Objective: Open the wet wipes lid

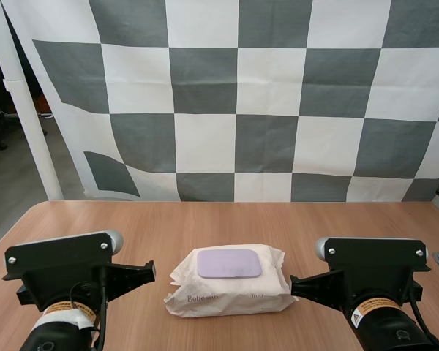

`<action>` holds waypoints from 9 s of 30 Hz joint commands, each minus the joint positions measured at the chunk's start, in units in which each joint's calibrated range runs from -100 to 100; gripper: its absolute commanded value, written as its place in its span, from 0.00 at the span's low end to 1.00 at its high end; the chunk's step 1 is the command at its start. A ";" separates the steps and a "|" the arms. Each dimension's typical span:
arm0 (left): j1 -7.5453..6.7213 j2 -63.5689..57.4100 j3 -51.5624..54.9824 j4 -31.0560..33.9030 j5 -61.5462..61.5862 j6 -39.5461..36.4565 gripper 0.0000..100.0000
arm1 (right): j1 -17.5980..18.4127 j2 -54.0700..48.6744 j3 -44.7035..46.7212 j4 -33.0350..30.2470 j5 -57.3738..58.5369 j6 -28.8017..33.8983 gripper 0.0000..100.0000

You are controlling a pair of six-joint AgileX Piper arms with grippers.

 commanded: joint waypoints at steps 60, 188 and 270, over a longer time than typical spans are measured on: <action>-0.07 10.27 -29.02 -9.49 25.58 29.72 0.00 | 0.54 3.67 -31.89 11.79 22.10 -29.01 0.00; -0.07 82.29 -18.67 -80.50 40.34 123.07 0.00 | 0.54 56.27 -35.10 47.00 42.19 -93.98 1.00; -0.07 82.29 -18.55 -77.99 37.01 123.07 0.00 | 7.45 50.86 -37.95 34.84 53.30 -80.69 0.00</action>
